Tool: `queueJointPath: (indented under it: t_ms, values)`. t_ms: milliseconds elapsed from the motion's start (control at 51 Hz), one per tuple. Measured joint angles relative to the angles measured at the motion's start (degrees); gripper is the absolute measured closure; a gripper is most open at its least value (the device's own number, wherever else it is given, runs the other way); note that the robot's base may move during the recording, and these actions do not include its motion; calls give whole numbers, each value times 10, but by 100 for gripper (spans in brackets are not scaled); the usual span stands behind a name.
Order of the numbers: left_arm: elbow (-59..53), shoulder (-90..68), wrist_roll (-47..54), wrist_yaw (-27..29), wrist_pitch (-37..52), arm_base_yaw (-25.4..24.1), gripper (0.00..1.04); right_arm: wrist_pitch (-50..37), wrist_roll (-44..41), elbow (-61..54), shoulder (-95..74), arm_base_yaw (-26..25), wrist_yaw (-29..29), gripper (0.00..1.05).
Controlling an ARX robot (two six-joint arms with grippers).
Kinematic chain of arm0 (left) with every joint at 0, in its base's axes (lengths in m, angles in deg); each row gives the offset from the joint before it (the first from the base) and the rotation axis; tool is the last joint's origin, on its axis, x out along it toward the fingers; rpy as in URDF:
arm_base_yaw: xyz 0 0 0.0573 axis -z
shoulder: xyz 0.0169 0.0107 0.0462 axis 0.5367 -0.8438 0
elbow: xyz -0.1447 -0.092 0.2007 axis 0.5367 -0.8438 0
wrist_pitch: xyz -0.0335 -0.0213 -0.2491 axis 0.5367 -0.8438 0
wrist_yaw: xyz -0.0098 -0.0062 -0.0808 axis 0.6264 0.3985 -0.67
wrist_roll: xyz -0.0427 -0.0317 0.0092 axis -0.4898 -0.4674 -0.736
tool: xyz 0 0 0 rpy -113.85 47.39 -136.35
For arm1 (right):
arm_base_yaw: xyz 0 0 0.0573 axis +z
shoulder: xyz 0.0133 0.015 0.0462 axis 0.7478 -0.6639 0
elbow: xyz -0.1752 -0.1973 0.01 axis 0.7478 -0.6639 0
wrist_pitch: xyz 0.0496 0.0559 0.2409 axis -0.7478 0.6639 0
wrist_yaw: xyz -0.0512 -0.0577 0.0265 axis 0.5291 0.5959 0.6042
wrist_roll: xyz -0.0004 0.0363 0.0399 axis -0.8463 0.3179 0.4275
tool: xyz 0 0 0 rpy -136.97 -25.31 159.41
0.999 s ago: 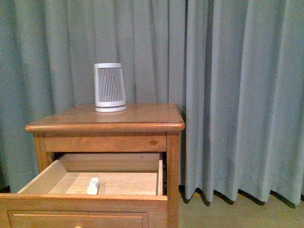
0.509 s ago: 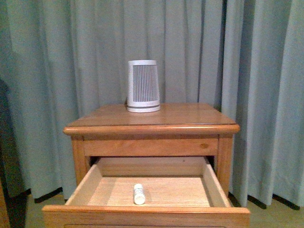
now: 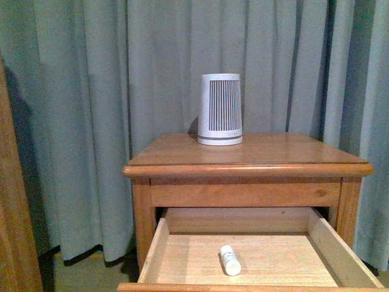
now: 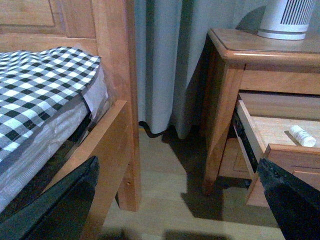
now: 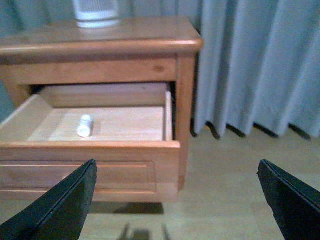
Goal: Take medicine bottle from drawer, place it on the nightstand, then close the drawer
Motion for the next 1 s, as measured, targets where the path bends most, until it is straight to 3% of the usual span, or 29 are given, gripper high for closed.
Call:
queueJointPath:
  t_ms: [196, 588, 999]
  values:
    - [0, 0, 0, 0, 0, 0, 7, -115, 38, 156, -301, -1, -24, 7]
    - [0, 0, 0, 0, 0, 0, 7, -26, 71, 484, -753, 73, 4, 7]
    - [0, 0, 0, 0, 0, 0, 7, -55, 64, 676, -1027, 161, 74, 7]
